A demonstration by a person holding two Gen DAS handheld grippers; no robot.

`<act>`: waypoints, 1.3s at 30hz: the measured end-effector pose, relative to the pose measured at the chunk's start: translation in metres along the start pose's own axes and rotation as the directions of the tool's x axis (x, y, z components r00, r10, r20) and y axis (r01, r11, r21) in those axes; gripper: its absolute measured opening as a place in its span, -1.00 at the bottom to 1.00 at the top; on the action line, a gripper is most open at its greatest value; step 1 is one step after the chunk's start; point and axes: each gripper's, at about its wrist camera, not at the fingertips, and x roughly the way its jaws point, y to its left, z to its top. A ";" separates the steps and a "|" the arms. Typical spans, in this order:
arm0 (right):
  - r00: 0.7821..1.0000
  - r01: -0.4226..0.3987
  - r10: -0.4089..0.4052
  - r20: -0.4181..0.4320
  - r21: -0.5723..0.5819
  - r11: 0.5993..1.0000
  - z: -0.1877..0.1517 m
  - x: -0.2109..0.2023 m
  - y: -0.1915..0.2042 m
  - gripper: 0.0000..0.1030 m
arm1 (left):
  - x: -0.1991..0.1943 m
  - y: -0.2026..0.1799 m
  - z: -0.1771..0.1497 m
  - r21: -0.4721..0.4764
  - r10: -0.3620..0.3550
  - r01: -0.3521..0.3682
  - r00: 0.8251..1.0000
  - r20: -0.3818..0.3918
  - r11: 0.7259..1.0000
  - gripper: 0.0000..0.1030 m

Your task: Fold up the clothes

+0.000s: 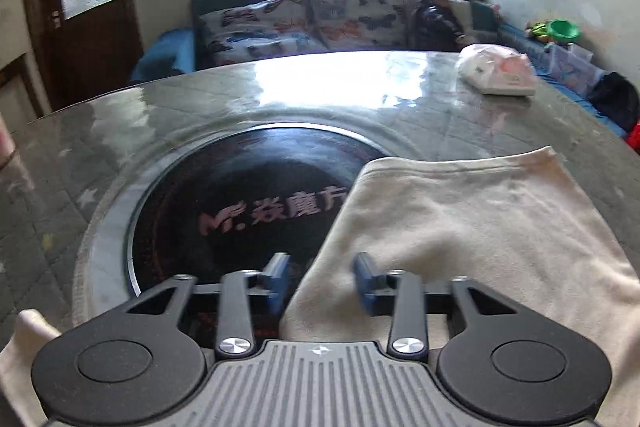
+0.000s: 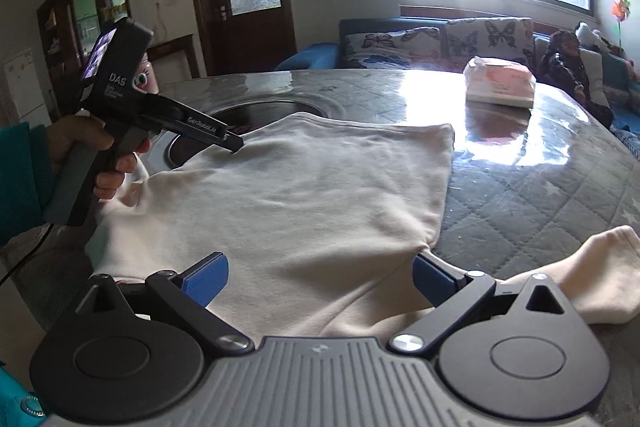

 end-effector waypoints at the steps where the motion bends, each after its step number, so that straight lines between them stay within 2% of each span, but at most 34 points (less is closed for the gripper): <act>1: 1.000 0.001 -0.001 0.000 0.005 1.000 0.000 0.000 -0.001 0.94 | -0.001 -0.001 0.000 -0.001 -0.005 0.005 1.000 0.006 1.000 -0.78; 6: 1.000 0.008 -0.008 -0.001 0.016 1.000 -0.001 0.001 -0.003 0.94 | -0.019 -0.014 -0.001 0.025 -0.069 0.068 0.995 0.067 0.997 -0.92; 8: 1.000 0.012 -0.012 -0.002 0.023 1.000 -0.001 0.001 -0.004 0.94 | -0.031 -0.024 -0.002 0.048 -0.129 0.125 0.987 0.094 0.991 -0.94; 11: 1.000 0.019 -0.019 -0.004 0.033 0.999 -0.002 0.001 -0.006 0.94 | -0.046 -0.046 -0.011 0.145 -0.256 0.240 0.961 0.106 0.960 -0.94; 14: 1.000 0.022 -0.022 -0.009 0.036 0.999 -0.003 0.002 -0.007 0.94 | -0.052 -0.063 -0.020 0.220 -0.311 0.286 0.947 0.087 0.933 -0.91; 16: 1.000 0.018 -0.018 -0.008 0.035 0.999 -0.003 0.002 -0.007 0.94 | -0.054 -0.059 -0.015 0.219 -0.266 0.234 0.955 0.130 0.947 -0.84; 17: 1.000 0.016 -0.016 -0.008 0.034 0.999 -0.002 0.002 -0.006 0.94 | -0.050 -0.056 -0.011 0.206 -0.226 0.194 0.963 0.144 0.959 -0.84; 18: 1.000 0.016 -0.016 -0.008 0.032 0.999 -0.002 0.003 -0.006 0.94 | -0.046 -0.050 -0.006 0.190 -0.181 0.151 0.972 0.153 0.970 -0.75; 21: 1.000 0.014 -0.014 -0.005 0.031 0.999 -0.002 0.005 -0.006 0.94 | -0.028 -0.033 0.005 0.148 -0.044 0.021 0.987 0.157 0.989 -0.02; 23: 1.000 0.013 -0.013 -0.001 0.038 0.999 -0.002 0.005 -0.006 0.94 | -0.013 -0.024 0.010 0.127 0.006 -0.023 0.990 0.140 0.992 0.04; 26: 1.000 0.012 -0.011 -0.003 0.040 0.999 -0.003 0.005 -0.004 0.94 | 0.008 -0.013 0.011 0.106 -0.005 -0.001 0.998 0.063 0.994 0.04; 27: 1.000 0.012 -0.012 -0.003 0.040 0.999 -0.004 0.005 -0.004 0.94 | 0.014 -0.013 0.010 0.104 0.009 -0.015 0.999 0.053 0.994 0.03; 29: 1.000 0.014 -0.013 -0.004 0.044 0.999 -0.004 0.005 -0.005 0.95 | 0.019 -0.012 0.007 0.107 0.006 -0.011 0.999 0.054 0.994 0.02; 30: 1.000 0.015 -0.014 -0.005 0.048 0.999 -0.005 0.005 -0.005 0.96 | 0.020 -0.011 0.006 0.099 -0.006 0.001 0.999 0.052 0.995 -0.22; 31: 1.000 0.016 -0.015 -0.007 0.052 0.999 -0.005 0.006 -0.005 1.00 | 0.021 -0.010 0.006 0.091 -0.018 0.013 0.999 0.049 0.996 -0.64; 32: 1.000 0.017 -0.016 -0.011 0.056 0.998 -0.006 0.007 -0.005 1.00 | 0.022 -0.010 0.006 0.086 -0.030 0.026 0.999 0.044 0.996 -0.78; 34: 1.000 0.018 -0.018 -0.017 0.056 0.998 -0.008 0.009 -0.004 1.00 | 0.017 -0.012 0.004 0.092 -0.019 0.013 0.998 0.066 0.996 -0.90; 39: 0.998 0.054 -0.054 -0.013 0.005 0.999 -0.013 0.012 0.005 1.00 | -0.023 -0.033 -0.004 0.164 -0.075 0.045 0.979 0.187 0.985 -0.94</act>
